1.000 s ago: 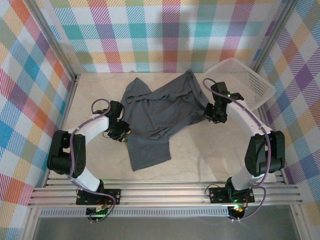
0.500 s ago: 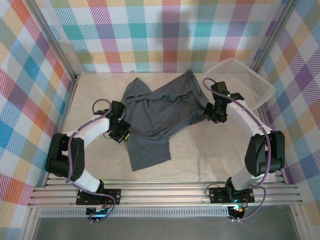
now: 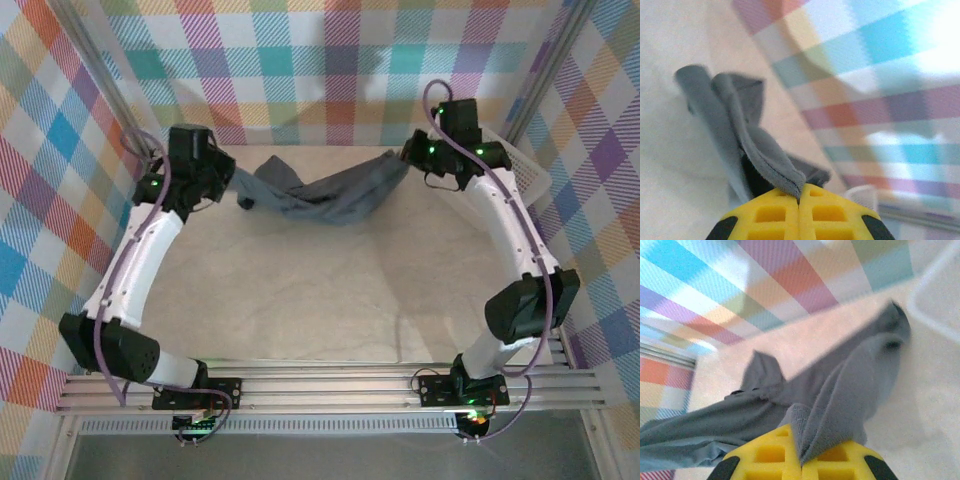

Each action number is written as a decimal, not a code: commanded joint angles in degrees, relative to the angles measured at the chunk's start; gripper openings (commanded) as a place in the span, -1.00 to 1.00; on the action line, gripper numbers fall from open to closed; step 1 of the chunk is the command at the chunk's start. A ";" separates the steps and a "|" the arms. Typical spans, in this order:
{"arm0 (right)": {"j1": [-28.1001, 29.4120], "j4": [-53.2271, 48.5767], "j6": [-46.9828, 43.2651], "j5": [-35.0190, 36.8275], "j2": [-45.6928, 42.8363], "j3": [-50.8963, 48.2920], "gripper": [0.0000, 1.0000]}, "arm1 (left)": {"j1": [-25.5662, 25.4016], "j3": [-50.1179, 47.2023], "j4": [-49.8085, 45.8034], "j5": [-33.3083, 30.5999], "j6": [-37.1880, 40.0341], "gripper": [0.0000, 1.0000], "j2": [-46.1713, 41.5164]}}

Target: Fold and stack the t-shirts

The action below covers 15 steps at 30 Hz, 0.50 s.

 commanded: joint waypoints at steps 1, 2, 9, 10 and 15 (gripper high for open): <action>-0.44 9.71 0.11 0.33 -6.59 1.54 -1.00 | 0.63 6.09 4.18 -8.75 3.44 -1.00 -5.69; -0.45 10.76 0.04 0.70 -8.18 1.39 -1.00 | 0.63 7.73 4.42 -10.33 4.39 -1.00 -6.97; -0.40 18.03 2.70 4.66 -21.23 -6.84 -1.00 | 0.63 14.50 7.56 -19.60 9.28 -1.00 -13.75; -0.39 18.47 2.66 5.18 -22.26 -7.19 -1.00 | 0.62 15.85 7.35 -20.70 9.68 -1.00 -13.82; -0.44 17.83 2.36 2.73 -19.83 -3.27 -1.00 | 0.71 24.38 5.12 -20.94 11.06 -1.00 -8.10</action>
